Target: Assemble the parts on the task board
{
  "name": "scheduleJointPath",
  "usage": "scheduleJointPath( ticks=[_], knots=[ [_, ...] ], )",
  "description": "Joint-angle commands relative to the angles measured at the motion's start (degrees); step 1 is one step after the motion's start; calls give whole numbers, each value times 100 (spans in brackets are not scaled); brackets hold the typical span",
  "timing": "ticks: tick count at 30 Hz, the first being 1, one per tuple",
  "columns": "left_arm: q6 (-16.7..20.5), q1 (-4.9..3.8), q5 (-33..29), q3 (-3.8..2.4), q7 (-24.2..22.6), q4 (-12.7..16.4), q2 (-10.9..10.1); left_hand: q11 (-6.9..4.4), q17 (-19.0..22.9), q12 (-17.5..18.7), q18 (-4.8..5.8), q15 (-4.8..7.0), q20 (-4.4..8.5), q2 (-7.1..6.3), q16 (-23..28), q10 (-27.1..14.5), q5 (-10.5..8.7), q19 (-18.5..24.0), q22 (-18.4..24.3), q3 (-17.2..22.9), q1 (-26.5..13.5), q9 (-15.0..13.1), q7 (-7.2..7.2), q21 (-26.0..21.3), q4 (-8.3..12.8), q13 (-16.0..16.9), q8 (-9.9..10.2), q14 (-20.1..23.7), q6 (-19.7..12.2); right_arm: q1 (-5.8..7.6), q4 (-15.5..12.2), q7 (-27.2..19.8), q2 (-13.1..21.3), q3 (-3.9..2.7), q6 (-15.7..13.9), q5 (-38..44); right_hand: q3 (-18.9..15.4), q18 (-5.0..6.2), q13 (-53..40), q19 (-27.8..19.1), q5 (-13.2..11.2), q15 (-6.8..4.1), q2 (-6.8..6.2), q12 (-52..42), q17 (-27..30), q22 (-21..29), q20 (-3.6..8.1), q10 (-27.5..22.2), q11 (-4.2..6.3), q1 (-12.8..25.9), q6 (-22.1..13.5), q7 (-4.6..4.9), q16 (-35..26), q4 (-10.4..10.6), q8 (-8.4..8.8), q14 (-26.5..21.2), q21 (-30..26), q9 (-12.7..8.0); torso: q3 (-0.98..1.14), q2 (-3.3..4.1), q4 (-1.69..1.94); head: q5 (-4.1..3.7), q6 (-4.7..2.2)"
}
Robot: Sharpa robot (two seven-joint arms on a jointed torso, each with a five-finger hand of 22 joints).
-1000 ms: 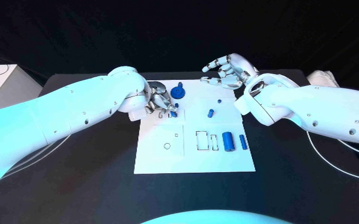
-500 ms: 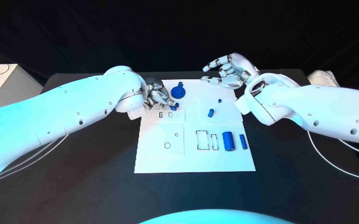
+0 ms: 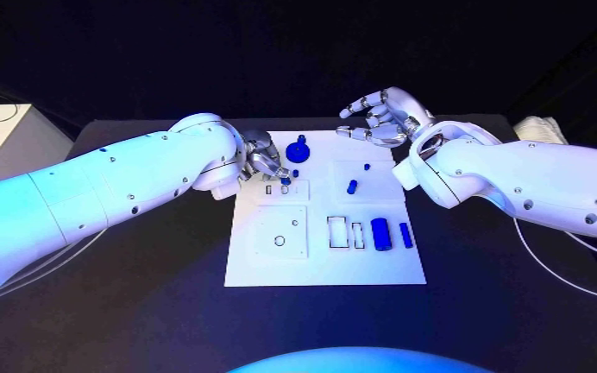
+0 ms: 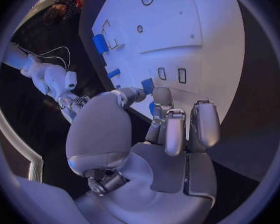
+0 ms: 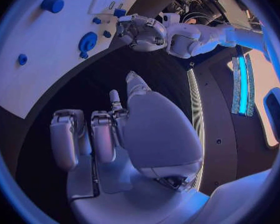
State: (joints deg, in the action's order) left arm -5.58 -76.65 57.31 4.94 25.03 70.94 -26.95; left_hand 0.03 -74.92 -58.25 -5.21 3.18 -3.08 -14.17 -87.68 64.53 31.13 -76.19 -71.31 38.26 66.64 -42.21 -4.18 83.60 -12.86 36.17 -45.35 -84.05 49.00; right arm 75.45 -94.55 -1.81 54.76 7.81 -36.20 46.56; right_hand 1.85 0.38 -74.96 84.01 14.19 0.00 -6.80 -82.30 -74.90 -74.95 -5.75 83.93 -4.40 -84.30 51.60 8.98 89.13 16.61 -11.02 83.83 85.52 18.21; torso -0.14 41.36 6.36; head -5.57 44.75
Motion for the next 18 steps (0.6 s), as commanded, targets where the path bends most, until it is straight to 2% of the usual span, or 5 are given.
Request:
scheduleJointPath(
  ticks=[1, 18],
  knots=[
    [-88, 7, 345, 12, -225, 2, 27, -16, -906, 58, 94, 24, 8, 35, 2, -60, -9, -3, 6, 1210, -9, -3, 0, 8, 1249, -31, 28, -382, 23, -5, 6, -25, -3, -2, 62, 5, 23, 80, -858, 384, -10, 10, -6, 6, -1267, -1208, -23, -29, 3, 73, 16, 22, -22, 1, -12, 555, -27, -9, -4, 8, -7, 5, 11],
    [-613, 19, 352, 52, -335, -192, 169, -10, -896, 97, 90, 20, 9, 55, 8, -93, -45, 16, 27, 1212, 8, -5, -7, -1, 1254, -70, 49, -377, 15, -7, 11, -22, -14, -2, 67, 3, 28, 80, -857, 384, -16, 10, 2, 7, -1265, -1208, -23, -29, 3, 92, 12, 22, -23, 1, -10, 554, -27, -11, -1, 14, -11, -1, 53]
  ],
)
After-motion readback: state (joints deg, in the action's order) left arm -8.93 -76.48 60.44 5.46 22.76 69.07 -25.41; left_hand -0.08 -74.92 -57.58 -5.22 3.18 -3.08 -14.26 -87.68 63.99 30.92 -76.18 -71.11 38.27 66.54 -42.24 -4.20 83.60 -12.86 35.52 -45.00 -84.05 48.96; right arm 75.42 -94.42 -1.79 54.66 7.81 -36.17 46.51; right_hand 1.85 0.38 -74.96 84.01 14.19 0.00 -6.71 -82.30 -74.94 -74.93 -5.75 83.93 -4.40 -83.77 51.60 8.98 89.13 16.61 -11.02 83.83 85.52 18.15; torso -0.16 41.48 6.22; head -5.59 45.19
